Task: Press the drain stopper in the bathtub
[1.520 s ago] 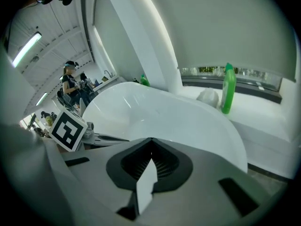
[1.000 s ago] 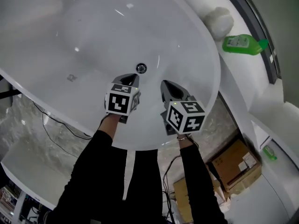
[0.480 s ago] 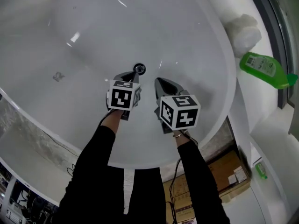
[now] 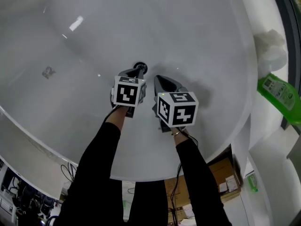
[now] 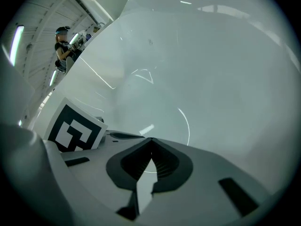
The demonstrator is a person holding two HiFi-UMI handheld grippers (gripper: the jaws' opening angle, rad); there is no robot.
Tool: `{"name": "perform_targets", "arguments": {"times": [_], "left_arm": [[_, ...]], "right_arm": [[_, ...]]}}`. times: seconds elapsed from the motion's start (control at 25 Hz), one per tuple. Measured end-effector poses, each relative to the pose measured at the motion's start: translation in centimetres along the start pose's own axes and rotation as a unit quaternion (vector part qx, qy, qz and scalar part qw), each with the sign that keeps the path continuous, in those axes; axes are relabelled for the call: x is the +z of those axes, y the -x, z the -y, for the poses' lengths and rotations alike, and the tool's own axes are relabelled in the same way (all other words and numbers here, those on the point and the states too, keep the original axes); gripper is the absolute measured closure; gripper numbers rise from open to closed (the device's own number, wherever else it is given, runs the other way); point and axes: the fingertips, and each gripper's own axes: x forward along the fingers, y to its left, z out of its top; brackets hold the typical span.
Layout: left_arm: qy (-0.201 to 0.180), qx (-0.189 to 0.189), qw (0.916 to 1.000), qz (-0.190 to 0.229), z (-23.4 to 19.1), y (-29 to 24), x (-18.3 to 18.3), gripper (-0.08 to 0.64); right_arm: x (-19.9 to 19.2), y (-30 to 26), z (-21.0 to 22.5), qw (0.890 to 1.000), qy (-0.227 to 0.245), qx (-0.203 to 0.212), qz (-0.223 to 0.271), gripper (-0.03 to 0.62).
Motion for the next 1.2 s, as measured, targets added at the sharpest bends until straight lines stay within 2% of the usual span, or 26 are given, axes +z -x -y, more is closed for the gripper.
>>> {"name": "perform_targets", "arguments": {"times": [0.4,1.2], "left_arm": [[0.045,0.010,0.9985,-0.030,-1.8,-4.5,-3.0,0.555],[0.055,0.021,0.9967,-0.056,-3.8,-9.2,-5.5,0.555]], "right_arm": [[-1.1,-4.8,0.9,0.999,0.011,0.004,-0.040,0.591],[-2.9,-7.3,2.7,0.998,0.000,-0.002,-0.064,0.591]]}}
